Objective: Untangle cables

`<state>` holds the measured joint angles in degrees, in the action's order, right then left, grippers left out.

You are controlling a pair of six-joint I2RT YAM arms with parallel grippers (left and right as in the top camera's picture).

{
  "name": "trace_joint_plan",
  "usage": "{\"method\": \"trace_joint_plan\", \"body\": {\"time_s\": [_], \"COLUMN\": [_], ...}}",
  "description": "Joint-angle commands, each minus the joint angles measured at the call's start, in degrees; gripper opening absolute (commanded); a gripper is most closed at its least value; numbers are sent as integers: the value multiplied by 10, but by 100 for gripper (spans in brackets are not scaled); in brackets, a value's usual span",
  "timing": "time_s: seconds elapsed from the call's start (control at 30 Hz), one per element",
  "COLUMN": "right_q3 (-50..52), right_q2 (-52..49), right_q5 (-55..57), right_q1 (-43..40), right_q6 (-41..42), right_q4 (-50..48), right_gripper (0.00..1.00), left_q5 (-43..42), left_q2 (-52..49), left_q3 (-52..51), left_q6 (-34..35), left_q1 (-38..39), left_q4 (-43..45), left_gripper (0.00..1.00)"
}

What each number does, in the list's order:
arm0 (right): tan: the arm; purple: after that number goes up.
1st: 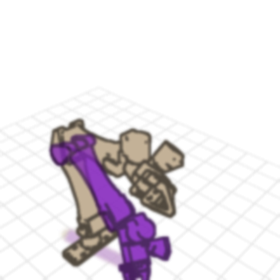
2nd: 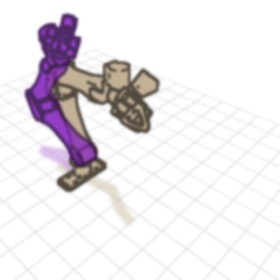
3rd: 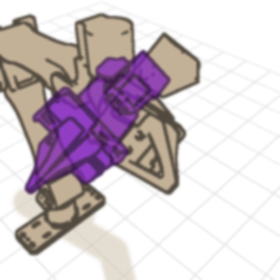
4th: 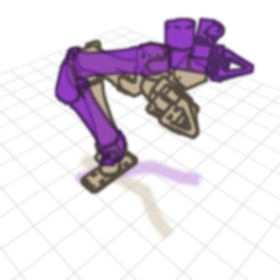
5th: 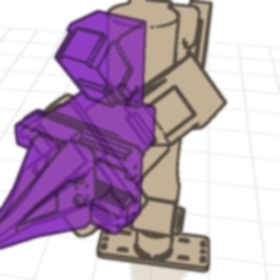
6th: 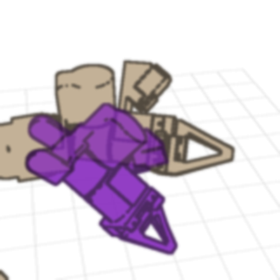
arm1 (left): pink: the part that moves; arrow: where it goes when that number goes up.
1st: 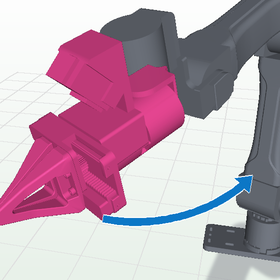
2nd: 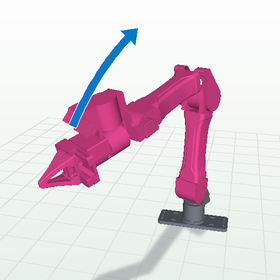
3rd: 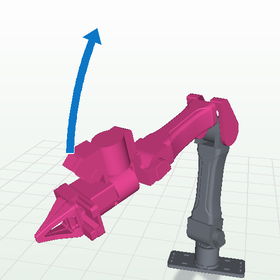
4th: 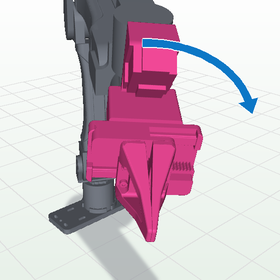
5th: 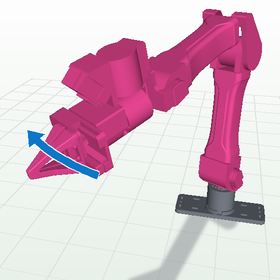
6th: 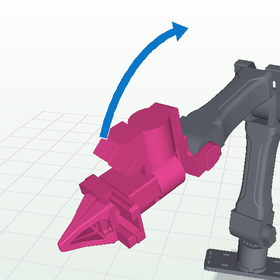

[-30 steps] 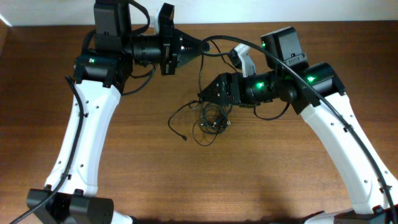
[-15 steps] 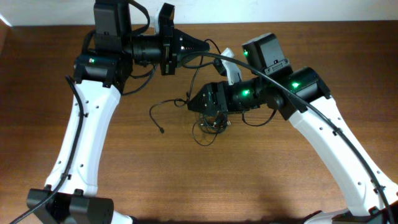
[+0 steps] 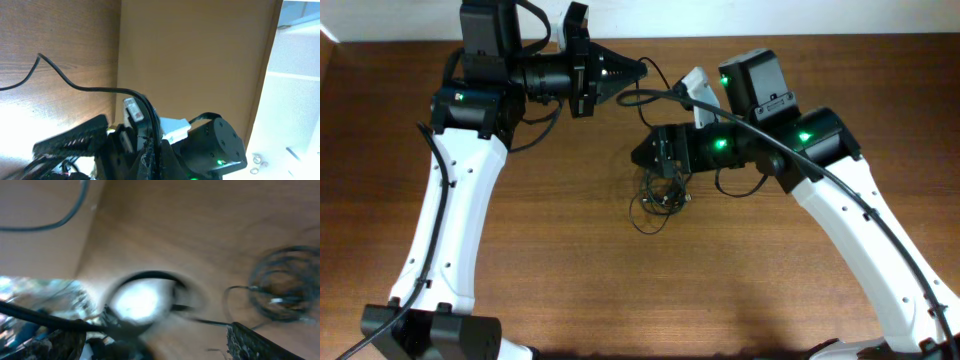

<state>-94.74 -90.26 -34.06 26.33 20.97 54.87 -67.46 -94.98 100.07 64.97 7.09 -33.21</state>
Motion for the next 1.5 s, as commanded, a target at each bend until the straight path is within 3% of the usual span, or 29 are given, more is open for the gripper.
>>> {"method": "trace_joint_plan", "body": {"time_s": [0.0, 0.5, 0.67, 0.77, 0.97, 1.2, 1.47], "right_q3": [-4, -4, -5, -5, -4, -4, -4], "right_q2": [16, 16, 18, 18, 18, 18, 17], "right_q5": [120, 196, 198, 197, 157, 117, 111], "right_q1": [-1, 0, 0, -2, -1, 0, 2], "right_q6": [9, 9, 9, 9, 9, 9, 10], "right_q4": [-10, -101, -79, -50, 32, 56, 54], "right_gripper": [91, 91, 92, 97, 98, 98, 98], "left_q5": [2, 2, 19, 46, 153, 87, 35], "left_q2": [15, 15, 15, 15, 15, 15, 15], "left_q3": [6, 6, 6, 6, 6, 6, 6], "left_q6": [-3, 18, -19, -58, -85, 9, 61], "left_q1": [0, 0, -2, -1, -1, -1, -1], "left_q4": [1, -1, -1, -13, -69, -63, -33], "left_gripper": [0, 0, 0, 0, 0, 0, 0]}}
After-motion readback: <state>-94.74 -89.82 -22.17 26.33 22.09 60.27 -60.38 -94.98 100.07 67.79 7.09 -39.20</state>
